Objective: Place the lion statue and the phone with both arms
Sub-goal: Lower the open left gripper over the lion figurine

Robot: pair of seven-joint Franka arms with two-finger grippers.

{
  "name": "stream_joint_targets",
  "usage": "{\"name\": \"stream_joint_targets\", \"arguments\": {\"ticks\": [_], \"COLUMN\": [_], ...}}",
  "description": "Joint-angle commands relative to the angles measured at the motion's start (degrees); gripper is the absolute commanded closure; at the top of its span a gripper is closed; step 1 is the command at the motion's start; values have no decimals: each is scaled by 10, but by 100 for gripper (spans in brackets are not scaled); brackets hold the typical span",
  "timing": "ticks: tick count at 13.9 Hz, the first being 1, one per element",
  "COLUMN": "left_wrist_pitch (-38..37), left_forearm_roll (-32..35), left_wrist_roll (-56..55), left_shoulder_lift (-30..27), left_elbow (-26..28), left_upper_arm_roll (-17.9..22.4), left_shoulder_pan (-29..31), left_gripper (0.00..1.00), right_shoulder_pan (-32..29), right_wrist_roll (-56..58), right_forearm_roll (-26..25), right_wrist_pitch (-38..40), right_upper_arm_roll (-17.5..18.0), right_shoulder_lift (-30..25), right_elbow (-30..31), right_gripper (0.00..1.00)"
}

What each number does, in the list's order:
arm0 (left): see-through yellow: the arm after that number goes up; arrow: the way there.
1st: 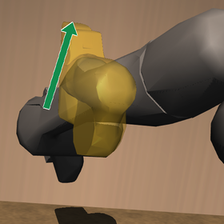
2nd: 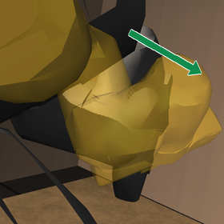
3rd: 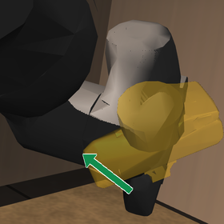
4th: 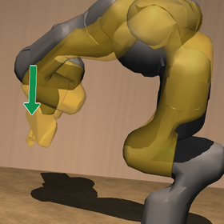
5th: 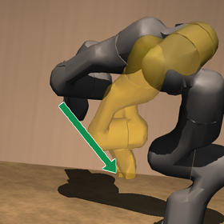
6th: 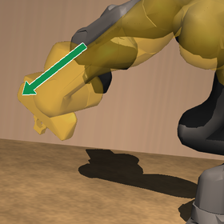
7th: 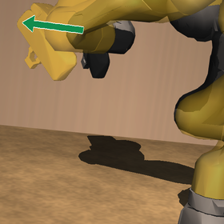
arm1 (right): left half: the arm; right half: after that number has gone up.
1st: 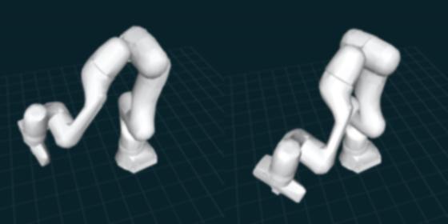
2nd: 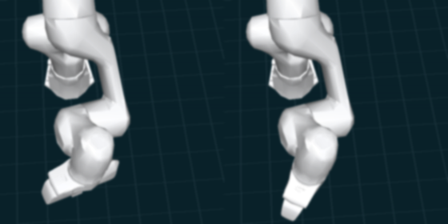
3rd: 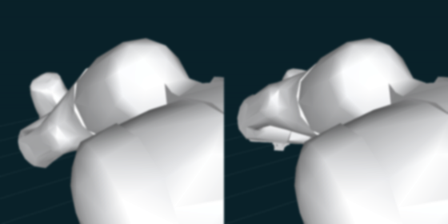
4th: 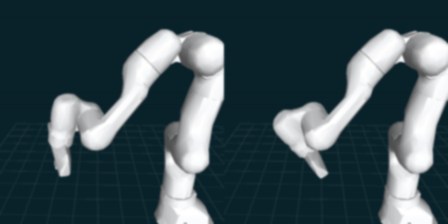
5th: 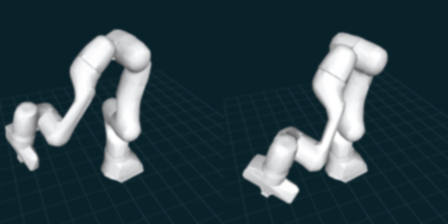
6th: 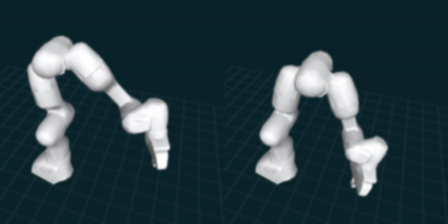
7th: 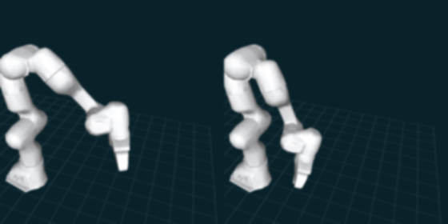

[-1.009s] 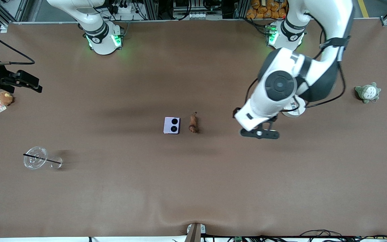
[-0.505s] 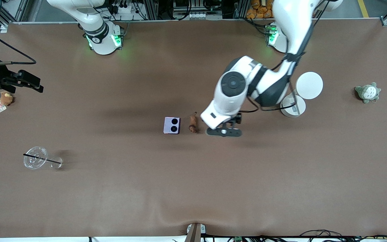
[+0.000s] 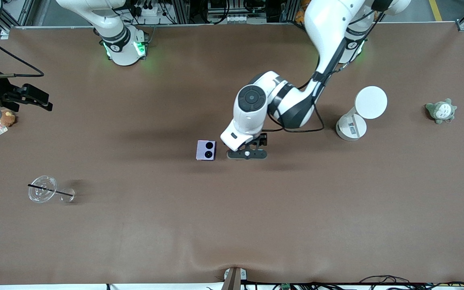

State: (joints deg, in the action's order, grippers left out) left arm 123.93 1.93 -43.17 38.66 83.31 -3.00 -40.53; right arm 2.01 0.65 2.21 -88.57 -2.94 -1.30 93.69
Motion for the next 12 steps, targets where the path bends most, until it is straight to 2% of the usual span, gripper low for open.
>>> {"name": "stream_joint_targets", "arguments": {"ticks": [1,4,8,9,12], "left_wrist_pitch": [21,91,103,102,102], "left_forearm_roll": [11,10,10,9,11], "left_wrist_roll": [-18,-37,-69,-75,-78], "left_shoulder_lift": [40,88,105,104,106], "left_elbow": [-39,-56,-63,-62,-58], "left_upper_arm_roll": [37,71,73,72,72], "left_shoulder_pan": [-37,-70,-88,-90,-103], "left_gripper": [0,0,0,4,35], "right_shoulder_pan": [5,5,6,11,46], "right_wrist_roll": [0,0,-7,-11,-74], "right_forearm_roll": [0,0,5,6,6], "right_wrist_pitch": [0,0,0,1,1], "right_upper_arm_roll": [-2,-2,-2,-2,-2], "right_shoulder_lift": [1,0,0,0,2], "right_elbow": [-2,2,6,6,10], "right_gripper": [0,0,0,0,0]}}
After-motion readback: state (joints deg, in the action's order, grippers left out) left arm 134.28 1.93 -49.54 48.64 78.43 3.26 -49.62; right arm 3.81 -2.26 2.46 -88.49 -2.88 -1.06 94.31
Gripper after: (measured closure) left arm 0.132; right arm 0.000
